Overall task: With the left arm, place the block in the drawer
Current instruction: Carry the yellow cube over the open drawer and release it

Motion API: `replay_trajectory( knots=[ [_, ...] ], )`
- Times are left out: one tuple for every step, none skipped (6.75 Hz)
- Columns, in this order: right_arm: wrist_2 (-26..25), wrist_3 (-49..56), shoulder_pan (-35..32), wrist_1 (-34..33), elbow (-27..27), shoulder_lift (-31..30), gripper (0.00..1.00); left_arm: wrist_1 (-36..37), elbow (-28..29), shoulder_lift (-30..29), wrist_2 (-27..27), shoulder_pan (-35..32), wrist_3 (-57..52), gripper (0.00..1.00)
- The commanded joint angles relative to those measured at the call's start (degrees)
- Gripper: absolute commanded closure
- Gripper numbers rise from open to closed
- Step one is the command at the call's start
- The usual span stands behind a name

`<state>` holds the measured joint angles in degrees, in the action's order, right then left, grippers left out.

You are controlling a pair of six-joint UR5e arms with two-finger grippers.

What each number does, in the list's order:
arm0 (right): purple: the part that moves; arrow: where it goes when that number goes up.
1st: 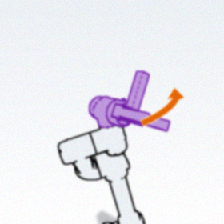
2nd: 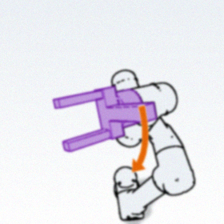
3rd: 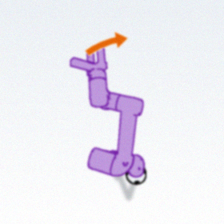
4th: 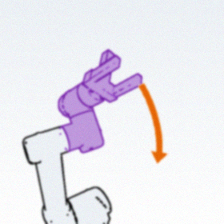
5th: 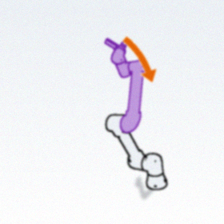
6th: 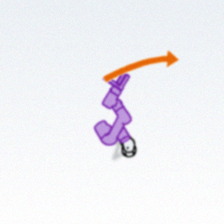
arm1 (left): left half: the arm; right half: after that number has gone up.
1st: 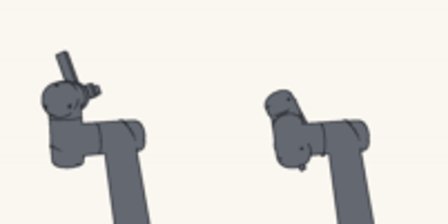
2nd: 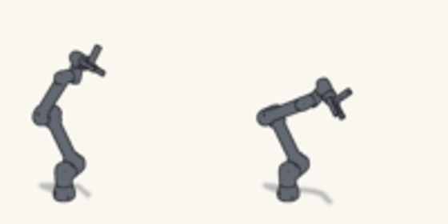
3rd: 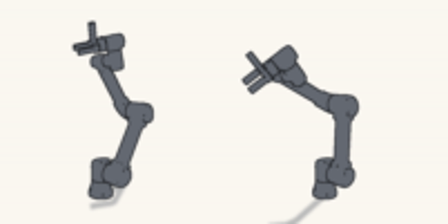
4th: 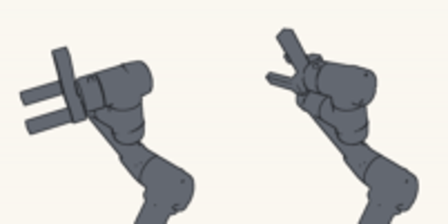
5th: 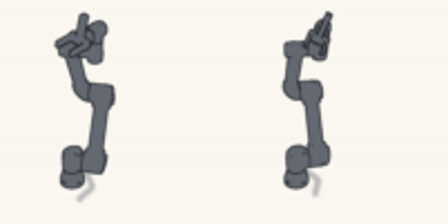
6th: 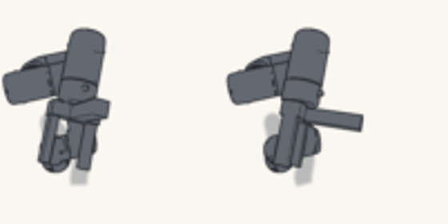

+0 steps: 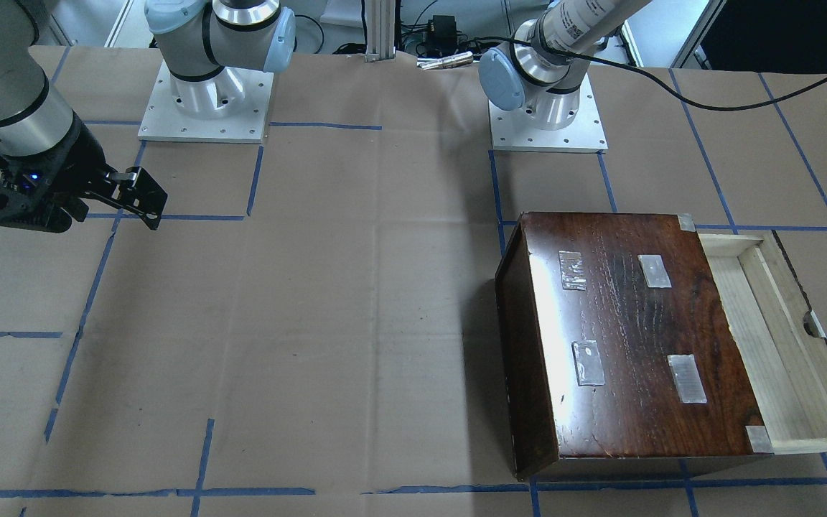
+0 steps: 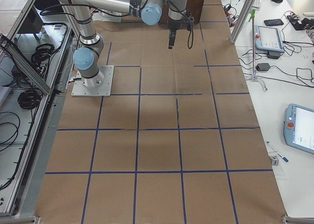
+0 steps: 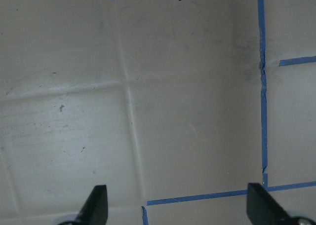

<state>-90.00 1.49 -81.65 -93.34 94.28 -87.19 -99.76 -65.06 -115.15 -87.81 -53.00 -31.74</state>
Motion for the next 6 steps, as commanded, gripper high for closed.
replay_trajectory(
  knots=[
    [0.00, -0.09, 0.00, 0.00, 0.03, 0.00, 0.00, 11.12, -15.47, 8.77, 0.09, -4.37, 6.84, 0.81],
    [0.00, 0.00, 0.00, 0.00, 0.03, 0.00, 0.00, 16.82, -20.84, 11.50, 0.01, -6.39, 9.04, 0.81],
    [0.00, 0.00, 0.00, 0.00, 0.03, 0.00, 0.00, 21.14, -24.81, 13.97, -0.08, -7.89, 9.41, 0.81],
    [0.00, 0.00, 0.00, 0.00, 0.03, 0.00, 0.00, 22.32, -27.72, 15.38, 0.09, -8.69, 11.16, 0.80],
    [0.00, 0.00, 0.00, 0.00, 0.03, 0.00, 0.00, 25.20, -29.75, 14.53, -0.08, -8.79, 10.39, 0.80],
    [0.00, -0.09, 0.00, 0.00, 0.03, 0.00, 0.00, 28.19, -30.38, 14.26, -0.08, -8.70, 10.30, 0.80]
  ],
)
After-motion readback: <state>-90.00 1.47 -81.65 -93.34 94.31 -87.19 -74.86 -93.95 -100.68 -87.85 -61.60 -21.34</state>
